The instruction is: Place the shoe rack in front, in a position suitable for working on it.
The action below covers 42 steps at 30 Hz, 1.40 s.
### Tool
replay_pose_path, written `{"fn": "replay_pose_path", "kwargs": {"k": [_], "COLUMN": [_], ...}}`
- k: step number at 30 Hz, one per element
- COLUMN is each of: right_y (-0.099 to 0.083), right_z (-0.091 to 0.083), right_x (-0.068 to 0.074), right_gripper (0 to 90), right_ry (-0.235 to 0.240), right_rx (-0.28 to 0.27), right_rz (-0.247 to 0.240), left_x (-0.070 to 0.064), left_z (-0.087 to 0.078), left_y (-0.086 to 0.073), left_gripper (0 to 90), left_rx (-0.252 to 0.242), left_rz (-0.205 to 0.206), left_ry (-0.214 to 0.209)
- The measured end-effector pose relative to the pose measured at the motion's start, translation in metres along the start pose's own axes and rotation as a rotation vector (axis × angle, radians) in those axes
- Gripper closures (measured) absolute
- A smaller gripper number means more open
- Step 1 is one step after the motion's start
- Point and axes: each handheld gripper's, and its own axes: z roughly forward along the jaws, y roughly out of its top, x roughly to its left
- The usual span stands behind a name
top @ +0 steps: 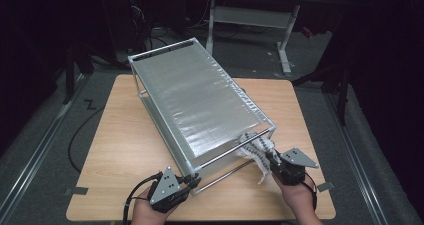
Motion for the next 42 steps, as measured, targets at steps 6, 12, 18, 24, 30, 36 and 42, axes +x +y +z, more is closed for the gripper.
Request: {"fn": "replay_pose_path", "kwargs": {"k": [6,12,18,24,30,36,42], "right_y": [-0.017,-0.025,-0.034,-0.041,-0.041,-0.042,-0.042], "right_z": [0.015,0.023,0.030,0.036,0.036,0.036,0.034], "right_x": [0.003,0.004,0.007,0.005,0.006,0.006,0.006], "right_gripper": [77.1,77.2,77.4,77.3,77.3,77.3,77.2], "right_ry": [0.002,0.003,0.015,0.032,0.030,0.030,0.033], "right_rx": [0.093,0.138,0.189,0.235,0.236,0.235,0.239], "right_rz": [-0.011,-0.025,-0.040,-0.029,-0.035,-0.039,-0.047], "left_x": [0.000,0.000,0.000,0.000,0.000,0.000,0.000], "left_z": [-0.001,0.000,0.000,0.000,-0.001,-0.001,-0.002], "left_y": [0.000,0.000,0.000,0.000,0.000,0.000,0.000], "left_gripper": [80.2,80.2,80.2,80.3,80.2,80.2,80.2], "left_rx": [0.001,0.001,0.001,0.001,0.002,0.005,0.009], "left_rz": [-0.003,0.000,0.000,0.000,0.002,0.002,0.002], "left_ry": [0.000,-0.004,-0.005,-0.004,-0.006,-0.003,-0.002]}}
